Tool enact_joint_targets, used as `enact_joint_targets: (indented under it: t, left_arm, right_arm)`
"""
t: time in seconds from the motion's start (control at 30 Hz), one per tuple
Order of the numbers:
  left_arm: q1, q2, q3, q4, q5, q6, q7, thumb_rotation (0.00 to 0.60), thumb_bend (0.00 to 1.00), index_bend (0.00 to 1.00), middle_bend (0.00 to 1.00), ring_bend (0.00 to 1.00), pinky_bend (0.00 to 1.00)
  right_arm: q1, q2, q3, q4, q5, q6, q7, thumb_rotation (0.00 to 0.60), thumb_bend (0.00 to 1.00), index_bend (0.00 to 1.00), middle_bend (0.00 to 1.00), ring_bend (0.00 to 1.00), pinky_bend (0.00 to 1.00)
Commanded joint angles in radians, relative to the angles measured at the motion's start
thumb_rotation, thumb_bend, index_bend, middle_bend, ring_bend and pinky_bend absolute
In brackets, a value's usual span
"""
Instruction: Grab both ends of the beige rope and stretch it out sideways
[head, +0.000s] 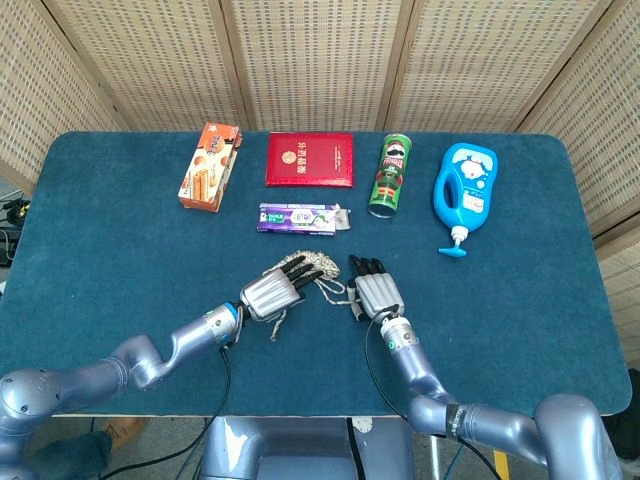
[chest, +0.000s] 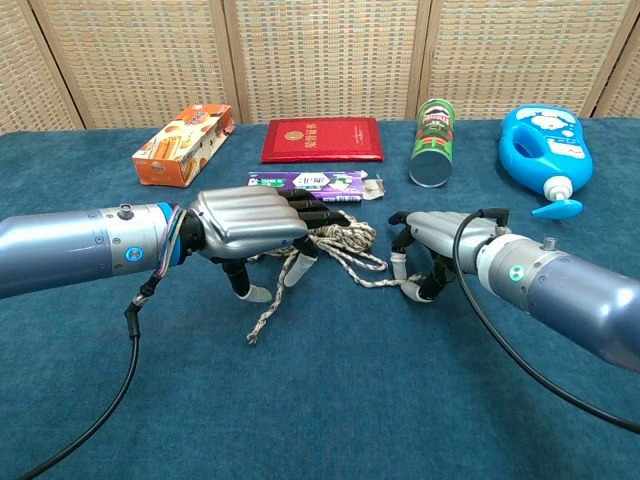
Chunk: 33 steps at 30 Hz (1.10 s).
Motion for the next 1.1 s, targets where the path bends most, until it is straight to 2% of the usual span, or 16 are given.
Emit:
enact_joint_targets:
  t: [0.03,0.83,1.1]
  left_arm:
    - [-0.005,-0.005,0.004,0.006,-0.001,-0.003,0.005,0.600,0.27,0.53,0.00,0.00,0.00]
    - [-0.032,-0.056,0.015,0.077,-0.040,-0.019,-0.010,0.600,0.31,0.55,0.00,0.00,0.00]
    - [-0.031,-0.065,0.022,0.089,-0.046,-0.015,-0.011,0.600,0.39,0.59,0.00,0.00,0.00]
  right_arm:
    - [0.001,0.000,0.001,0.002,0.003,-0.002,0.001,0.600,0.47,0.67,0.00,0.00,0.00]
    - [0.012,-0.006,0.007,0.024,0.011,-0.023,0.016,0.600,0.47,0.67,0.00,0.00,0.00]
    - [0.012,-0.007,0.003,0.030,0.007,-0.021,0.017,0.600,0.47,0.67,0.00,0.00,0.00]
